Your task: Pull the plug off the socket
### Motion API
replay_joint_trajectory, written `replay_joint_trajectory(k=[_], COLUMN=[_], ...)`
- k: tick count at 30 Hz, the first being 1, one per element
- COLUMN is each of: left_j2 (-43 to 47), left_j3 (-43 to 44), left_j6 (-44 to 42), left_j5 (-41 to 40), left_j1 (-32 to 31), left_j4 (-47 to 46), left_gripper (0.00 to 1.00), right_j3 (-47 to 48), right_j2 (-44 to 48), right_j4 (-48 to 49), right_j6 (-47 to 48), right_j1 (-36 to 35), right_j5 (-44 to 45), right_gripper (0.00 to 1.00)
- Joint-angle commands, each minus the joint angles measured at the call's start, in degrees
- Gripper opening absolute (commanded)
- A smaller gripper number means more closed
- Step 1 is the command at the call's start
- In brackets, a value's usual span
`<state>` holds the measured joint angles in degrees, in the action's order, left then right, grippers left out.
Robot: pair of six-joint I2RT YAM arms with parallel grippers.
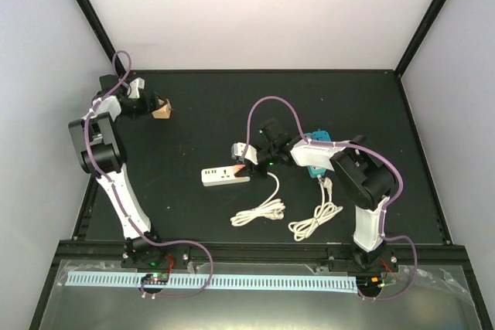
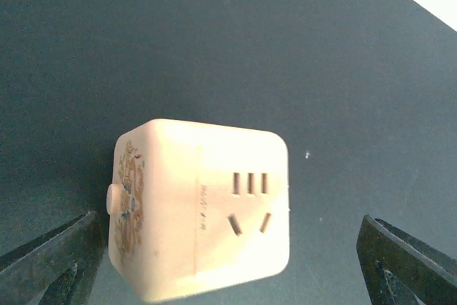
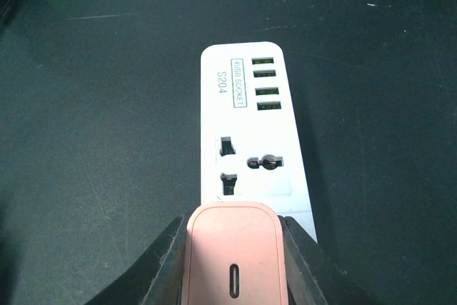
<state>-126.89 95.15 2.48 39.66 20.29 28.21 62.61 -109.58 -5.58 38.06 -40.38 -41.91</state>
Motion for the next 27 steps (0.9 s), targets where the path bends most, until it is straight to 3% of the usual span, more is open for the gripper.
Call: replay_joint_trajectory(k=[1,9,21,27], left_j2=[6.7,16.7,29.6,35.6], left_j3=[-1.1,-7.0,-21.5,-28.4], left_j6=[-5.1,-17.8,-38.3,-53.9], left_j5=[-2.1,-2.4,6.0,5.9], left_j1=[0.5,-0.6,-5.5,-10.2], left_j4=[0.8,2.5,8.6,15.0], left_gripper=[0.99,0.99,0.99,0.95], right_j3=[-0.9,-1.1,-1.6,-1.7], right_j2=[-2.1,-1.9,-1.5,-1.5], right_j4=[-1.9,-1.4,-0.7,-0.4], right_j6=[0.2,-0.1,0.0,0.0], right_j1=[0.0,-0.1,-0.1,-0.1], right_j5=[3.5,3.3,3.3,3.3], right_gripper=[0.04,0.04,0.04,0.04])
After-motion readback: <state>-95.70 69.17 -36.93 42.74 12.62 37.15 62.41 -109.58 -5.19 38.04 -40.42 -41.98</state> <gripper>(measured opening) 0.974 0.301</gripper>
